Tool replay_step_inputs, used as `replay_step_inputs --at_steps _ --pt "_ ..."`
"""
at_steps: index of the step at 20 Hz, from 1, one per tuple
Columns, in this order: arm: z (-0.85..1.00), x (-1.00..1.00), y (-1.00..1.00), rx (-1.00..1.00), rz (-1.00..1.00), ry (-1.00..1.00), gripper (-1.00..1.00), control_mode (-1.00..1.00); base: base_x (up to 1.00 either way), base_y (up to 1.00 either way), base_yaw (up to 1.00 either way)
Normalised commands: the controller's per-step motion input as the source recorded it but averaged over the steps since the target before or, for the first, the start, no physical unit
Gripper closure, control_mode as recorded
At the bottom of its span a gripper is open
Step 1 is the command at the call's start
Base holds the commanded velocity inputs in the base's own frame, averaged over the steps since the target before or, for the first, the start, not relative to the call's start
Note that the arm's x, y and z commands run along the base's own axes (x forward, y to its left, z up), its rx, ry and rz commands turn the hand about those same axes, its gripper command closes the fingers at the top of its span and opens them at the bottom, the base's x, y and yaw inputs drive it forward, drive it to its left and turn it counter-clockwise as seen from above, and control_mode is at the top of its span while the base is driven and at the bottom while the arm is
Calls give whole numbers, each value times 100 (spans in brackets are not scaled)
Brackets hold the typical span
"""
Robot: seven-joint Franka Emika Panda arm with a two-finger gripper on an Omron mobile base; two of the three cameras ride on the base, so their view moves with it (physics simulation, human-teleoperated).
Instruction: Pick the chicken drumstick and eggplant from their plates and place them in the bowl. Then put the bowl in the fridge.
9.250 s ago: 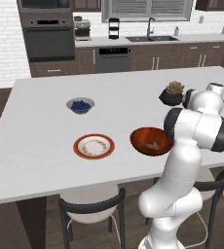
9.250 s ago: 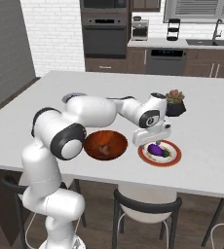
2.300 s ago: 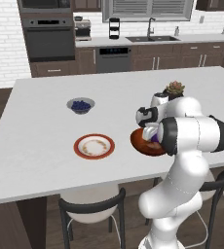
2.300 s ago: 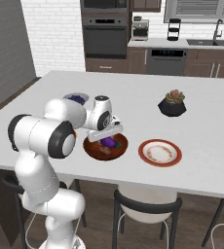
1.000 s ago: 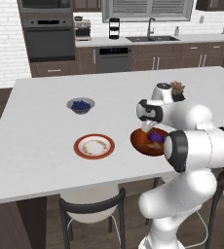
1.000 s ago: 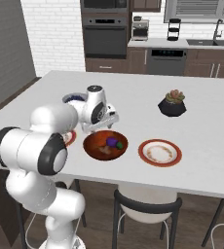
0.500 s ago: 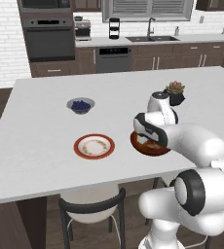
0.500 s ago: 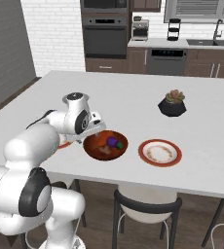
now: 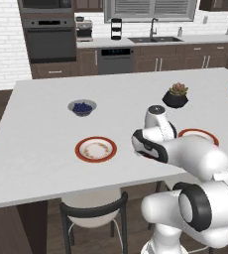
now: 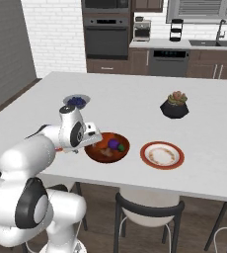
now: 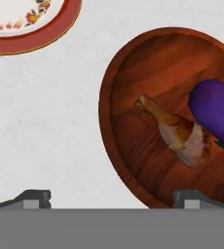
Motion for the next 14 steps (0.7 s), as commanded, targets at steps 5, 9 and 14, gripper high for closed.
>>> replay_step_inputs --at_steps 5,9,14 --pt "-33 6 -1 0 0 6 -100 -100 0 0 0" --pt "-29 0 0 -1 0 7 -100 -100 0 0 0" --pt "-15 1 -20 -6 1 2 -100 -100 0 0 0"
